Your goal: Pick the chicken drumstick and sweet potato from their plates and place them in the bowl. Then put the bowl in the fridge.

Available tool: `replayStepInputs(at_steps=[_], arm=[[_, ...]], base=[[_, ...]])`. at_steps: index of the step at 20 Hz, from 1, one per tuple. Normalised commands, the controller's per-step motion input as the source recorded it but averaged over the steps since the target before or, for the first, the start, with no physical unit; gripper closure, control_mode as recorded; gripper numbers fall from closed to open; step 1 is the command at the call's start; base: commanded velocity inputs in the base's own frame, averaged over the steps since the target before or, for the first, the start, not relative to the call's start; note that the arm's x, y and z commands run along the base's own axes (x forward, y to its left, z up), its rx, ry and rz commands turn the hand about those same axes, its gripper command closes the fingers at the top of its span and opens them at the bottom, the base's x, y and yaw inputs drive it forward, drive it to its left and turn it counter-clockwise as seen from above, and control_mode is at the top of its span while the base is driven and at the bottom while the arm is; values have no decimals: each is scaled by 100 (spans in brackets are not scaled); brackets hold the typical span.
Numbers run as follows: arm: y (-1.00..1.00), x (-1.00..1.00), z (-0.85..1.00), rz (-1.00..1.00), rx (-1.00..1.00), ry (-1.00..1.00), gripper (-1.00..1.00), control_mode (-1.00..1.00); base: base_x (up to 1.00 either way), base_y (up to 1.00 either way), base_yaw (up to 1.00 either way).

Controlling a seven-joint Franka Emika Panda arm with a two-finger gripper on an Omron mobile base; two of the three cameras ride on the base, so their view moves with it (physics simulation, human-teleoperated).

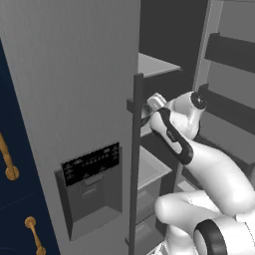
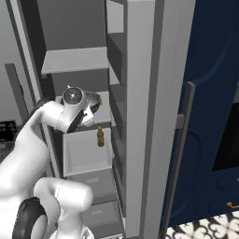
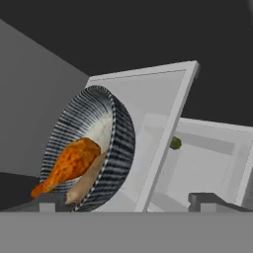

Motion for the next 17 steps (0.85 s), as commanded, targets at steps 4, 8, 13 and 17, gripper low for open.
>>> replayStepInputs(at_steps=[4,8,13,17], arm=[[-1,-100,87,-2,0,10,-100,-100],[-8,-100,27,0,-1,-4,-100,-100],[-10,-100,3,0,-1,-15,-100,-100],[0,-100,42,0,0,-6,-100,-100]], base=[[0,0,0],[0,0,0],[0,0,0],[0,0,0]])
